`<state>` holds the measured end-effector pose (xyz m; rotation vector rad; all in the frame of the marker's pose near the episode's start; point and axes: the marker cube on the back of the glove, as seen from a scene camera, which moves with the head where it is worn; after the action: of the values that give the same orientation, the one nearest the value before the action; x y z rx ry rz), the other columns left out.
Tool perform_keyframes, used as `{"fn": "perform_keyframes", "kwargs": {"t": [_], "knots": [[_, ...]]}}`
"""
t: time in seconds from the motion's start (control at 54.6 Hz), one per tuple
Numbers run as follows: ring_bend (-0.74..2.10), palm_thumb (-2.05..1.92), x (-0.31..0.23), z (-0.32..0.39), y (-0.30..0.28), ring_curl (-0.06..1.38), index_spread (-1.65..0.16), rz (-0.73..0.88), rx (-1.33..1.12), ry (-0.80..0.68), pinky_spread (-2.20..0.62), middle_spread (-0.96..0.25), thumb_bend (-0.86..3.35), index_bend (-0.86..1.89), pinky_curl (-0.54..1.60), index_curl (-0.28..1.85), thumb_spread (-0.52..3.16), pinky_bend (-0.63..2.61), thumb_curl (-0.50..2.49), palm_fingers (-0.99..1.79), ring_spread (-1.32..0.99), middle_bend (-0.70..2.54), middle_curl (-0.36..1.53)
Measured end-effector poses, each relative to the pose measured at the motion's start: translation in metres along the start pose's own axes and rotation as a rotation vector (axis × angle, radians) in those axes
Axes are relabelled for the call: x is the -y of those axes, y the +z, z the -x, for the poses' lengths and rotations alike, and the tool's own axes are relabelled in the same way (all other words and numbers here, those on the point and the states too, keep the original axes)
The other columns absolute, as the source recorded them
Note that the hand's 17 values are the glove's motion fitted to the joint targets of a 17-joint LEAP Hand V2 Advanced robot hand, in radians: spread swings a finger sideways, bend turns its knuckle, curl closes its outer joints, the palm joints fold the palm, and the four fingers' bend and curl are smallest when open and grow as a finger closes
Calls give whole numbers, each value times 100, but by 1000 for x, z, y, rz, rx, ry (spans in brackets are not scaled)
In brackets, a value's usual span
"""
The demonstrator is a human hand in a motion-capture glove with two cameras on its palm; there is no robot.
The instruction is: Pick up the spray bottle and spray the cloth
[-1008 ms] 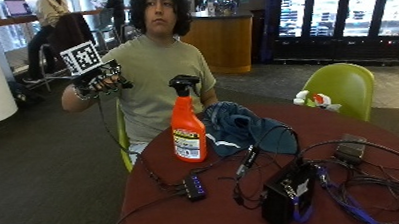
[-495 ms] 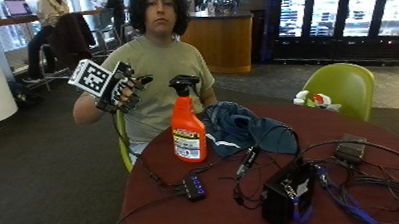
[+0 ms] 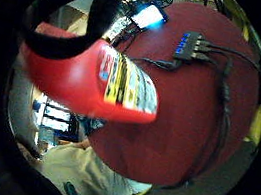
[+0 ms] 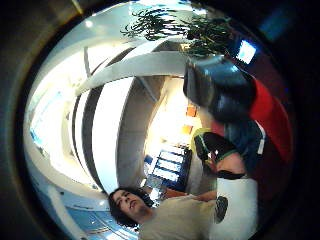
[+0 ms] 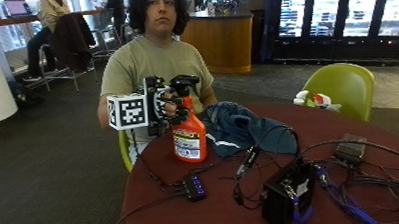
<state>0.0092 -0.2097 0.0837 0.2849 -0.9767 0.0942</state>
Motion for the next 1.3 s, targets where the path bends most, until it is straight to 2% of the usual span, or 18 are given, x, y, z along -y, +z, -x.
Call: {"fn": "perform_keyframes", "kwargs": {"t": [0.202, 0.312, 0.476, 0.513, 0.568, 0.641, 0.788, 0.898, 1.081, 1.301], "knots": [[45, 82, 36, -10, 28, 36, -26, -120, -13, 16, 12, 7, -4, 8, 36, 21, 89, 36, 44, 44, 0, 22, 34], [52, 81, 50, -12, 34, 37, -26, -138, -54, 18, 6, 3, -3, 7, 38, 19, 86, 45, 44, 60, -4, 21, 34], [54, 82, 68, -18, 46, 38, -25, -140, -31, 50, 2, 1, -3, 11, 38, 19, 85, 44, 44, 66, -8, 23, 36], [54, 82, 70, -16, 47, 38, -24, -150, -12, 52, 1, 0, -2, 15, 37, 20, 85, 40, 45, 76, -8, 26, 37], [50, 91, 67, -12, 46, 34, -25, -173, -12, 28, -3, -6, 1, 27, 31, 25, 85, 27, 47, 113, -11, 38, 40], [54, 99, 58, -6, 41, 39, -24, -194, -31, -21, -7, -10, 3, 27, 33, 31, 80, 25, 50, 126, -13, 47, 45], [59, 104, 36, 23, 17, 43, -23, -74, -78, -148, -17, -14, -1, 26, 37, 38, 70, 35, 55, 137, -14, 56, 50], [61, 105, 22, 61, 0, 45, -22, 24, -224, -128, -20, -15, -2, 27, 39, 41, 66, 37, 58, 137, -14, 59, 52], [66, 103, 18, 119, 8, 47, -21, 201, -549, -11, -22, -15, -3, 28, 40, 47, 58, 39, 63, 136, -14, 61, 53], [67, 102, 36, 149, 55, 47, -20, 632, -848, 221, -23, -16, -3, 28, 40, 51, 52, 40, 67, 136, -15, 62, 54]]}}
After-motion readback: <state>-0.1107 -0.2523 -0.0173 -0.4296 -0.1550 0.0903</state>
